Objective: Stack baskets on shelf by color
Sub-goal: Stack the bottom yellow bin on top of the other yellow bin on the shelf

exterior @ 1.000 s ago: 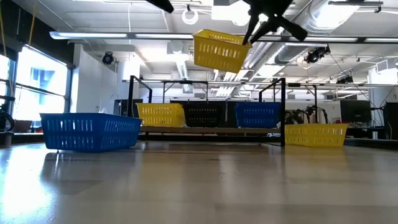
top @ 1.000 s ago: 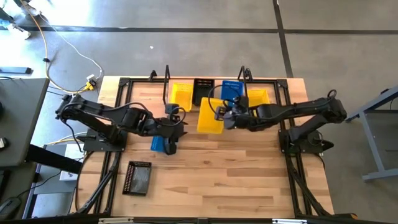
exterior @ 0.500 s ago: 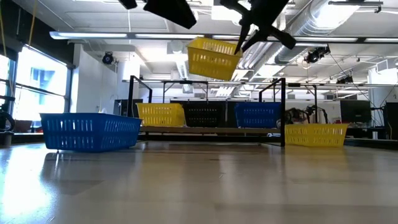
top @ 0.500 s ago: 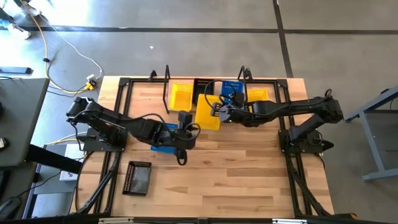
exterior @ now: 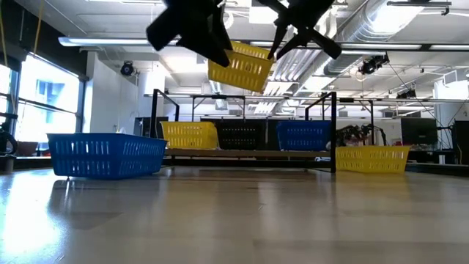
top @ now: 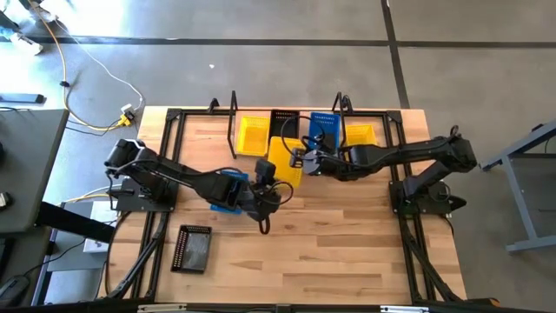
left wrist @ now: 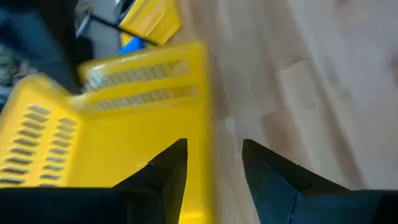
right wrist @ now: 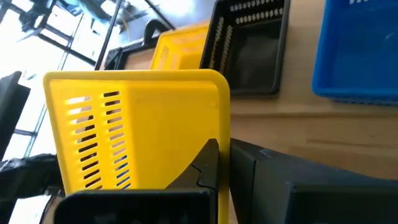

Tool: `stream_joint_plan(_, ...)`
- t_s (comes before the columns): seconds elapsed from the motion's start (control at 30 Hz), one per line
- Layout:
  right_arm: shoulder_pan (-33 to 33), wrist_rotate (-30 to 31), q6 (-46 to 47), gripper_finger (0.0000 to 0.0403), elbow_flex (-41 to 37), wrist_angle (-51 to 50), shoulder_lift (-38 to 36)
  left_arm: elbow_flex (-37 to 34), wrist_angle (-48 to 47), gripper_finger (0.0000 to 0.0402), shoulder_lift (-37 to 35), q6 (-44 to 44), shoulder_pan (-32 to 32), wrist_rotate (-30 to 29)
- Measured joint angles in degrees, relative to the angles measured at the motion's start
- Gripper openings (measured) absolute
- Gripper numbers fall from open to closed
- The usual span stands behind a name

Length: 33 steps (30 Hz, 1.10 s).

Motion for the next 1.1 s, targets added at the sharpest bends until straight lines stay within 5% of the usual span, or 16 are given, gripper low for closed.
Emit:
stream_joint_plan(0.23,1.97,0.62,0.30,0.0000,0.00,0.04,0.00,0.01,-0.32,0.0122,0.70,-0.03,0.89,-0.34)
stream_joint_plan(0.5,2.29,-0.02,0.21,0.0000,-0.05,0.09,0.00,0.01,-0.76,0.0009,0.26,-0.98,1.80,6.23)
stream_joint_plan(0.8,2.38,-1.75,-5.64,0.0011,-0.09,0.26,0.00,0.01,-0.89,0.0004,0.00,-1.47,1.98,8.75)
stream_joint_plan(1.1,1.66,-1.91,-11.78,0.0102,-0.09,0.40,-0.47,0.01,-3.60,0.0001,-0.06,-1.52,2.47,10.02)
